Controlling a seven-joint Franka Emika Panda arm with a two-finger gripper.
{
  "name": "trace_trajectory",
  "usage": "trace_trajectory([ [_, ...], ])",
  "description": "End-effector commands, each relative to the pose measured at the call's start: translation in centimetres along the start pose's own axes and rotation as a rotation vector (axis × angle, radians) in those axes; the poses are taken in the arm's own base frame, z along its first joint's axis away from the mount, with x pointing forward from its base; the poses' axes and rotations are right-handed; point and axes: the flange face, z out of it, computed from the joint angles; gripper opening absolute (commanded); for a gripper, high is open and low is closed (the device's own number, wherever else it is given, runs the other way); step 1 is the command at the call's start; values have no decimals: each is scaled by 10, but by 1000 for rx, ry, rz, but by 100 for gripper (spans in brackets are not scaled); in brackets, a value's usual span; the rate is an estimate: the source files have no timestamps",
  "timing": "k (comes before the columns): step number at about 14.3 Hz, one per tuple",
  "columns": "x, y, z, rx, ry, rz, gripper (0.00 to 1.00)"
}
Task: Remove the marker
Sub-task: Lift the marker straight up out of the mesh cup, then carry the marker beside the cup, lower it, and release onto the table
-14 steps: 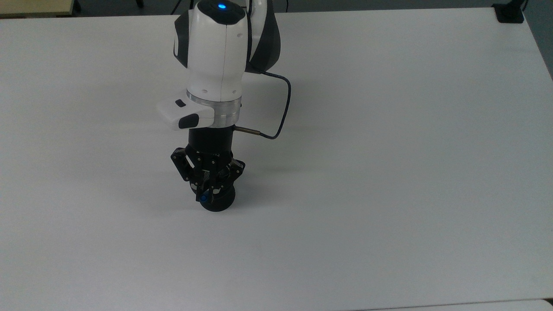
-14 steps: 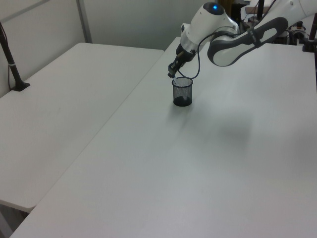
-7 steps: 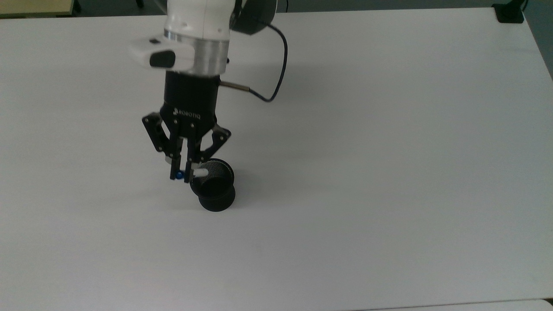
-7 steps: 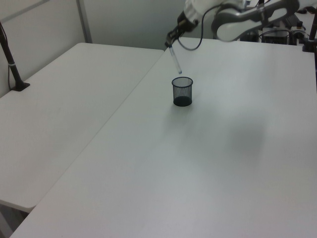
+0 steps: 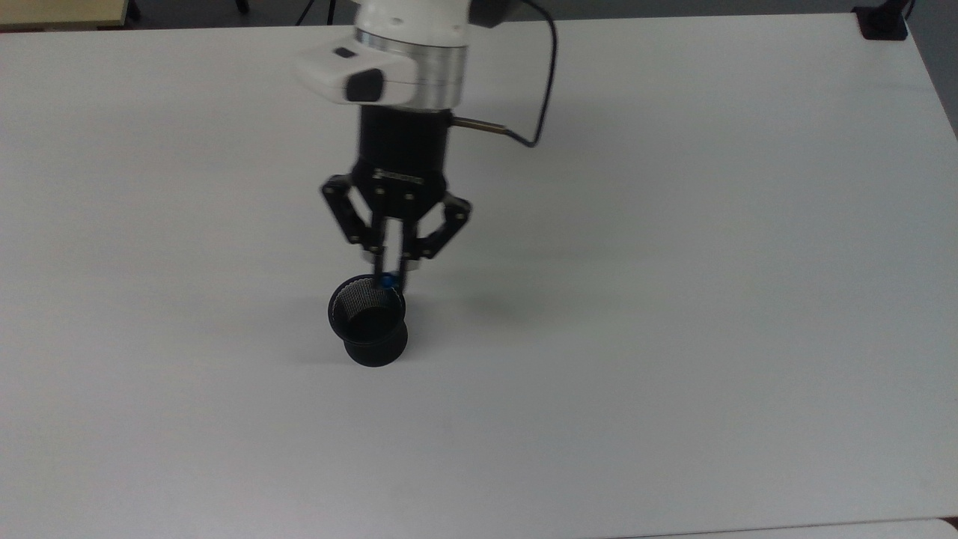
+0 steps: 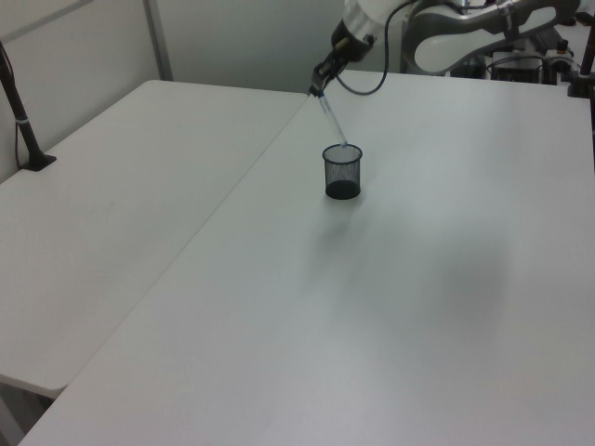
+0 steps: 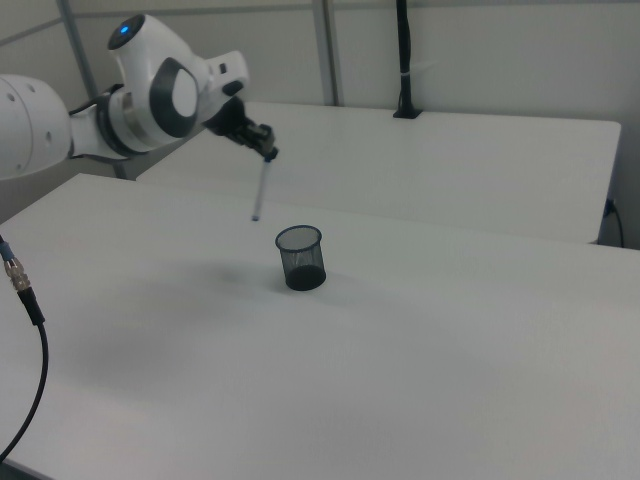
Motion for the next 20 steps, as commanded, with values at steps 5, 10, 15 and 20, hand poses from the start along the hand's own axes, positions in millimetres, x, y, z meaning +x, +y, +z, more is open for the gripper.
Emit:
trace_trajectory([
  [5,-57,-67,50,3,-191,-69,8],
  [10,-87,-93,83,9,-249,-116,10],
  [15,-100,-95,103,-1,-273,-136,26],
  [20,-94,-96,94,2,-259,-134,94],
])
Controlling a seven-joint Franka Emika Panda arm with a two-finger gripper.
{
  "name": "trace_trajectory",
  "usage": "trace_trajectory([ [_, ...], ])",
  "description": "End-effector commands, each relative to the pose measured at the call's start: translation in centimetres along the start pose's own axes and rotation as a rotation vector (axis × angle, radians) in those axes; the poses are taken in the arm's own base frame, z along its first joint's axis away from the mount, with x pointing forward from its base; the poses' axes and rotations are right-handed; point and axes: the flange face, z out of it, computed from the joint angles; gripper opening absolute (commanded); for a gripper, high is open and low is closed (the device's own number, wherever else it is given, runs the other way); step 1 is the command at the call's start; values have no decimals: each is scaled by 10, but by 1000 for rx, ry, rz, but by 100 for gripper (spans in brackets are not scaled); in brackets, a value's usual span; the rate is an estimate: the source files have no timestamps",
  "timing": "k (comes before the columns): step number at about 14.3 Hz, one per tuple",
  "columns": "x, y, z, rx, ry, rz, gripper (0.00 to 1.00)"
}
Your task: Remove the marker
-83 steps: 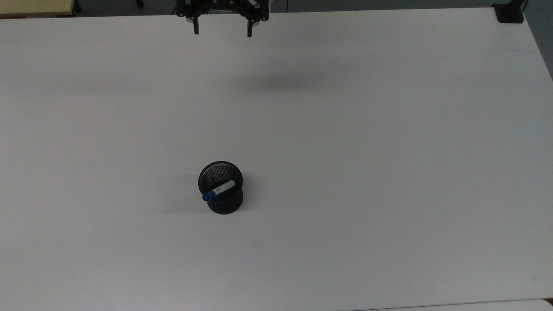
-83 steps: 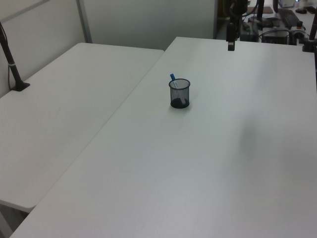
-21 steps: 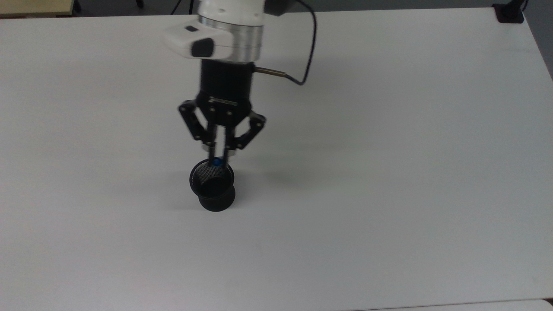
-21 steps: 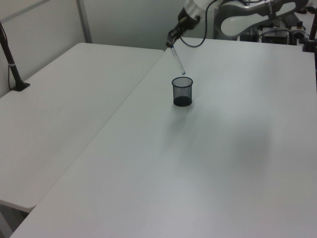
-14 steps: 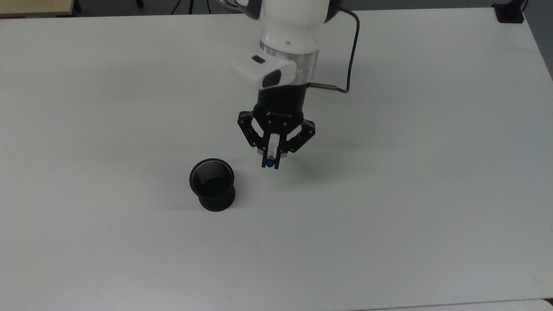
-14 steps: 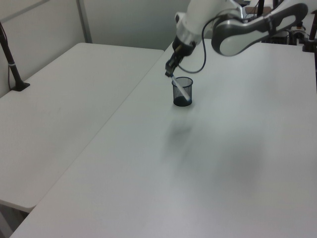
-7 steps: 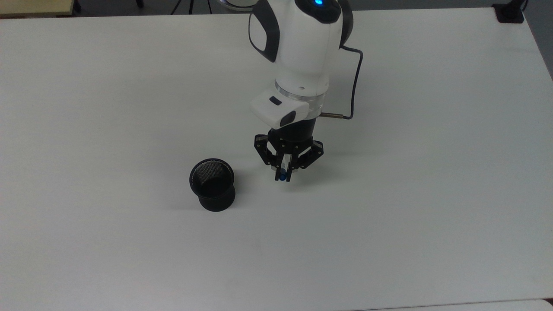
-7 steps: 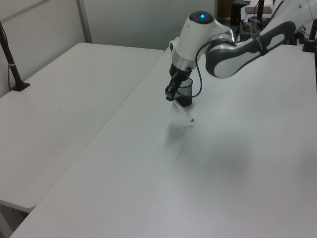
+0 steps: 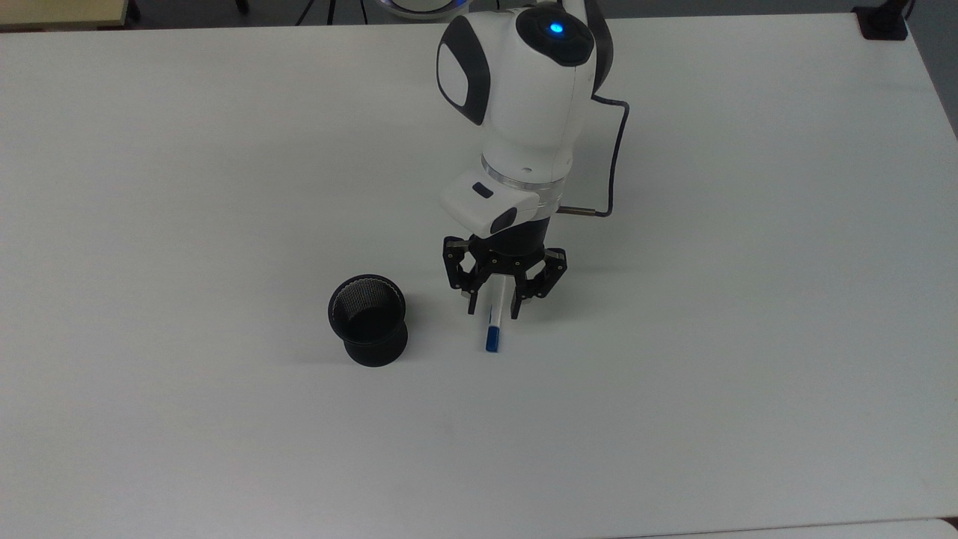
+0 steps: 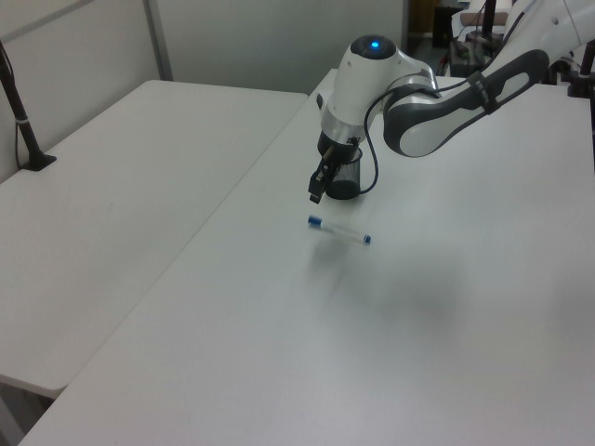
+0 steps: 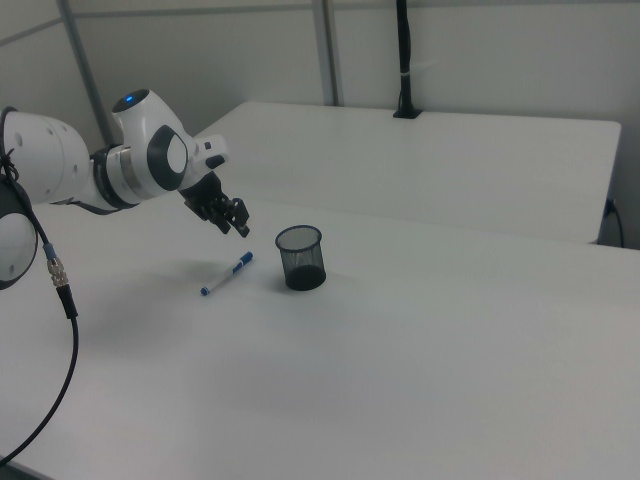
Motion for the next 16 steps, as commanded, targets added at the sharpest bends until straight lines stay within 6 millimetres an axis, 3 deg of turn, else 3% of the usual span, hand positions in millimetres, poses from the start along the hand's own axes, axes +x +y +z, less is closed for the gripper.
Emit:
trace_trajectory([
  [1,5,0,-17,-5,20,-3,100],
  [8,2,32,-94,-65,-100,-18,100],
  [12,-7,89,-149,23,-217,0,100],
  [16,-36,143,-205,98,-316,-91,100],
])
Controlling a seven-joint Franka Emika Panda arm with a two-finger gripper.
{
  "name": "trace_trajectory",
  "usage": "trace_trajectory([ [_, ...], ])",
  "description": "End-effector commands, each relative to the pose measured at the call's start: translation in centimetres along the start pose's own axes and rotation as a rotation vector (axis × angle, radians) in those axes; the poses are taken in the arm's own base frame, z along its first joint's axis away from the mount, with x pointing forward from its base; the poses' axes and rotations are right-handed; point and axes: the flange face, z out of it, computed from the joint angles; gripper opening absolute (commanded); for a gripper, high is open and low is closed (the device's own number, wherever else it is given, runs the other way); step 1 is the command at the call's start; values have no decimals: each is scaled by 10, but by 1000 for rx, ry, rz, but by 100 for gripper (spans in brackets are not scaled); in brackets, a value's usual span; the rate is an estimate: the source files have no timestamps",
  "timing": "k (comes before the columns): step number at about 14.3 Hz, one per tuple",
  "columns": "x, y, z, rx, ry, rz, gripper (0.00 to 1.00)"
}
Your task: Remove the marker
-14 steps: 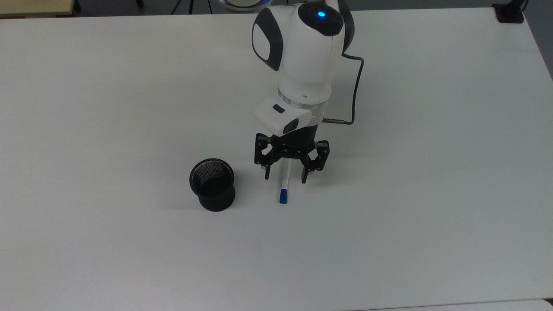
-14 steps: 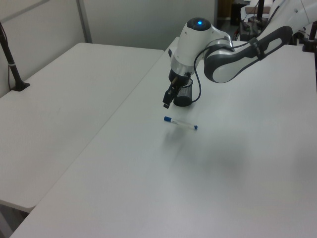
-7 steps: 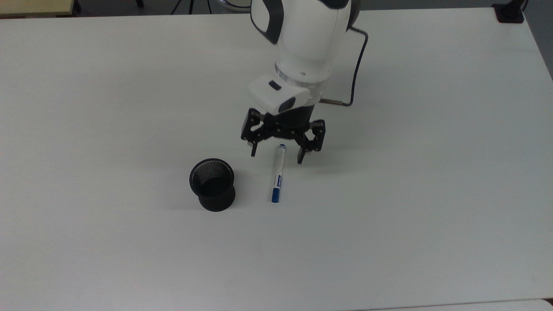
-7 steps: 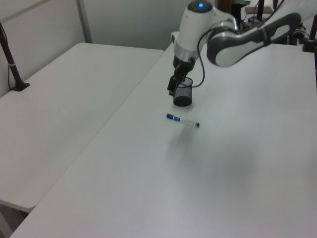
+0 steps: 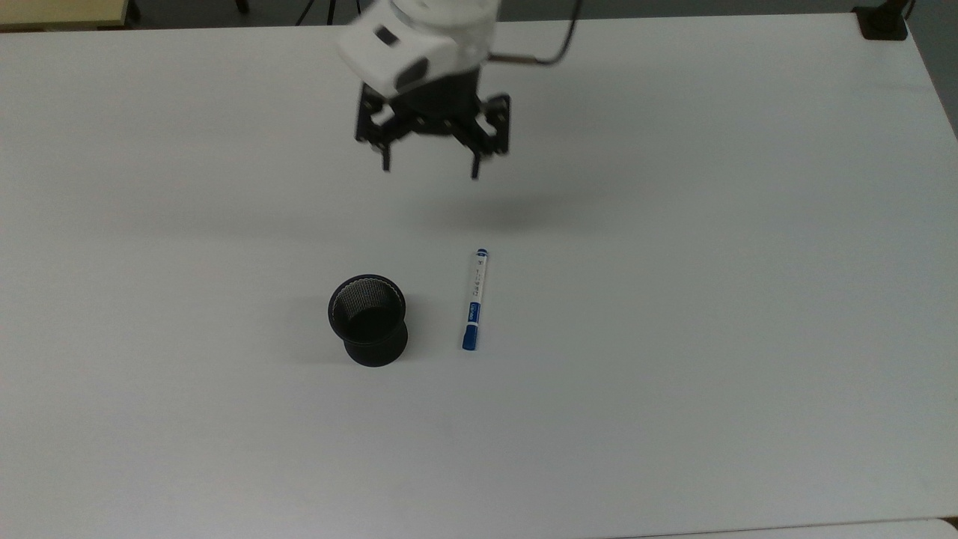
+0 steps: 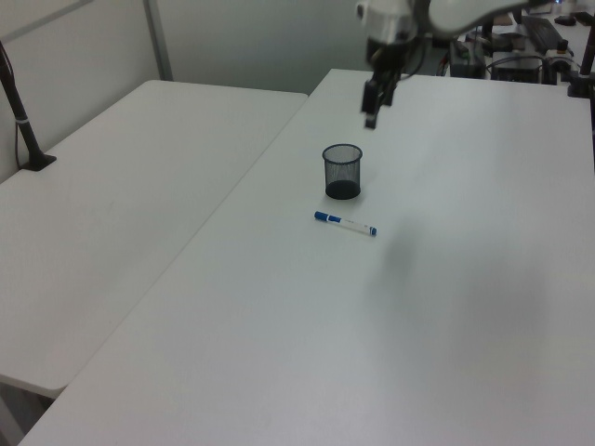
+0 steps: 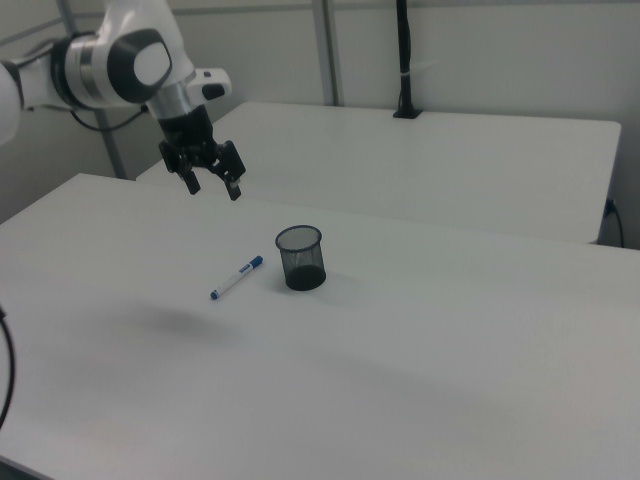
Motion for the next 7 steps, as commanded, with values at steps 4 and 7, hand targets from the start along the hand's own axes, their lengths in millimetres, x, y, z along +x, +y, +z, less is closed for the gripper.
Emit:
trace_trajectory([
  [4,-74,38,-55,39,-154,-73,100],
  [7,-78,42,-60,37,-176,-64,100],
])
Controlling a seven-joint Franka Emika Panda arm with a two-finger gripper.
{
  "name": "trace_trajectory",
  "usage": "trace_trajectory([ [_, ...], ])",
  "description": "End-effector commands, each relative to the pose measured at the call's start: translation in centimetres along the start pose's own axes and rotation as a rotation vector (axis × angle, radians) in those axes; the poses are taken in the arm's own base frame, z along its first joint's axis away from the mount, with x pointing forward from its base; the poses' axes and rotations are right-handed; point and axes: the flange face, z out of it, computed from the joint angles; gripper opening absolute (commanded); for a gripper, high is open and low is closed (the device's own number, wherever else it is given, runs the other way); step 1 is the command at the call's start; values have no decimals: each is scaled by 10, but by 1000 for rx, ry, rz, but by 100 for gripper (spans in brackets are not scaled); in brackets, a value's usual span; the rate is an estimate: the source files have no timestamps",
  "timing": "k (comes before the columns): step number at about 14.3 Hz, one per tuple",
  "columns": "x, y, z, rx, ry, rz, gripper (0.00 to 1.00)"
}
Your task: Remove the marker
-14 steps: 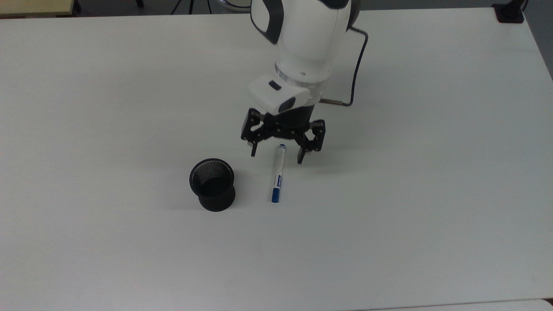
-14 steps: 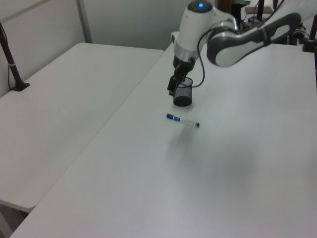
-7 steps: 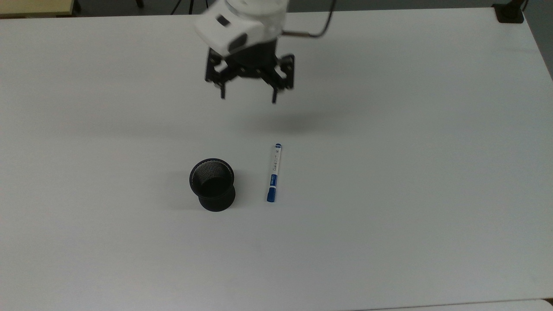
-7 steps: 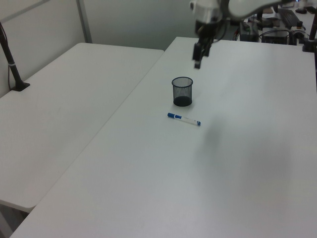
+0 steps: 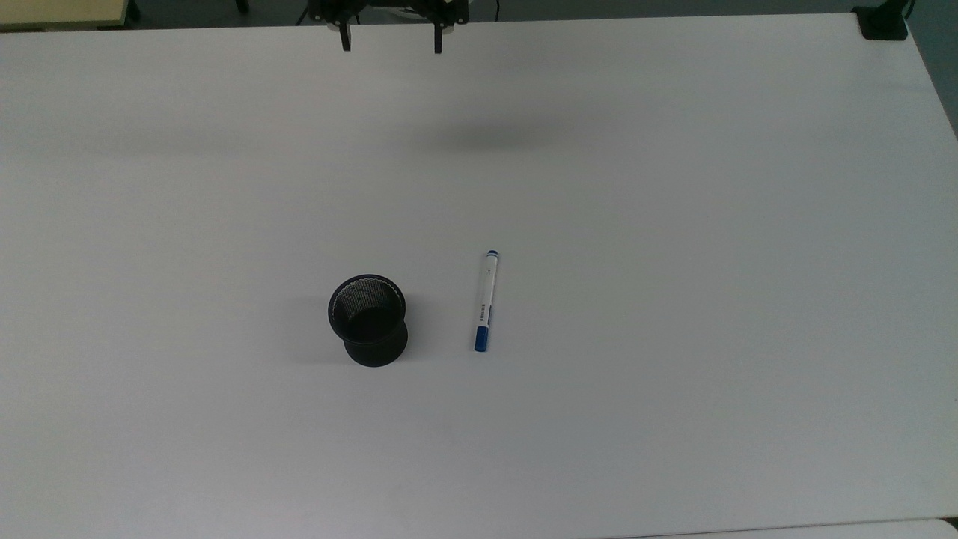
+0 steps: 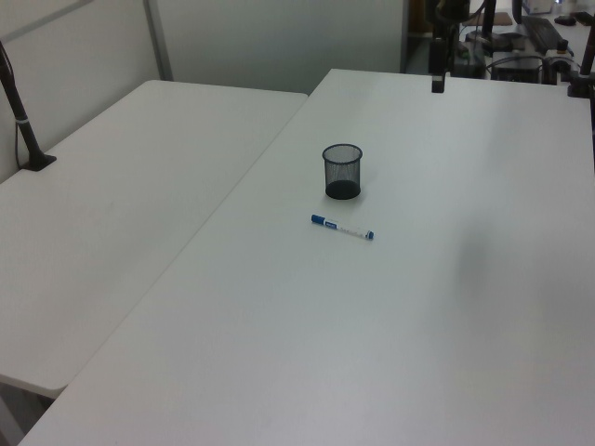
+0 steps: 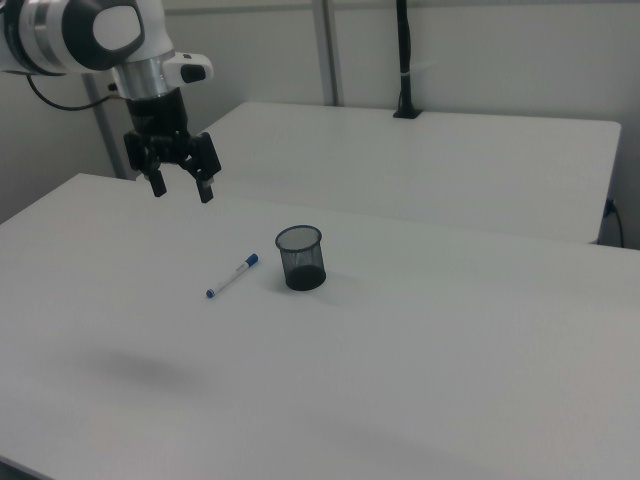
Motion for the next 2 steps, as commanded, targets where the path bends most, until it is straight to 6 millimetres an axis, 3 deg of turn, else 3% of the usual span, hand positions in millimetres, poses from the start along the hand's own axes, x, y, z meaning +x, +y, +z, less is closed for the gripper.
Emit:
trace_trajectory([
  [1,-9,1,4,15,-22,-9,100],
  [2,-8,2,4,16,-19,-9,100],
])
